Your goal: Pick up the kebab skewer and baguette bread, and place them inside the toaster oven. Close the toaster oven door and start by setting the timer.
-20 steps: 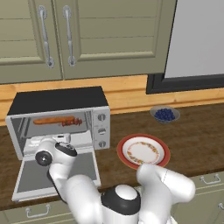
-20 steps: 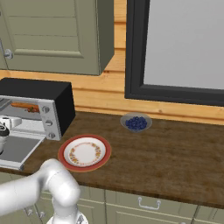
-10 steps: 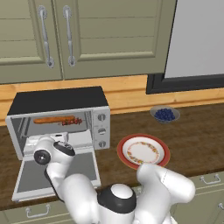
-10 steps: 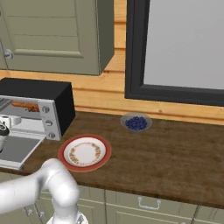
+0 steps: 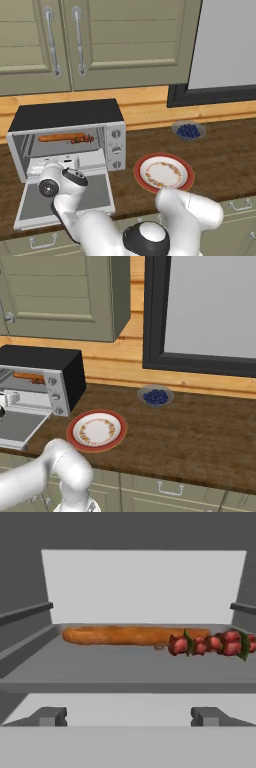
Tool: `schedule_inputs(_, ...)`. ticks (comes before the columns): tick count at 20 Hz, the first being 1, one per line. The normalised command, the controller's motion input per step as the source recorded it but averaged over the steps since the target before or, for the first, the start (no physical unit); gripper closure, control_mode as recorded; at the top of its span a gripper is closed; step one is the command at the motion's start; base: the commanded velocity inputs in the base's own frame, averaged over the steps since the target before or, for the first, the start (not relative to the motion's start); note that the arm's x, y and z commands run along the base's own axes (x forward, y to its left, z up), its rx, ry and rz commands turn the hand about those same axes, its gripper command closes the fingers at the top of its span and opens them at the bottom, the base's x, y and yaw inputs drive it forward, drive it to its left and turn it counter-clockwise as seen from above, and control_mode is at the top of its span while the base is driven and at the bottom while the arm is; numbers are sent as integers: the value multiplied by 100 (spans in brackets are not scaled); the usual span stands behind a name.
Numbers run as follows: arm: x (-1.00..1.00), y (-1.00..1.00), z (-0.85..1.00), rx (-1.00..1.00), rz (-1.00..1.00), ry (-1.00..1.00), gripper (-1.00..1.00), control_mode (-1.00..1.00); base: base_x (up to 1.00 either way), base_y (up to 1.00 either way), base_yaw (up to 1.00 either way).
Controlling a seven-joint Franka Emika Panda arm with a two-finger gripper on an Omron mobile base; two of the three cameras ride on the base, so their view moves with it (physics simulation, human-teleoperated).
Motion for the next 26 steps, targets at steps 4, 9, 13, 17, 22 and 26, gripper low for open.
schedule_inputs(4, -86, 0, 17, 0, -1, 5, -100, -100, 0, 0, 0)
schedule_inputs(9, -73, 0, 16, 0, -3, 6, -100, -100, 0, 0, 0)
schedule_inputs(13, -68, 0, 4, 0, -4, 5, -100, -100, 0, 0, 0)
schedule_inputs(17, -55, 0, -3, 0, -2, 0, -100, -100, 0, 0, 0)
schedule_inputs(22, -48, 2, -29, -3, 0, 0, -100, -100, 0, 0, 0)
schedule_inputs(26, -41, 2, -35, -1, 0, 0, -100, -100, 0, 0, 0)
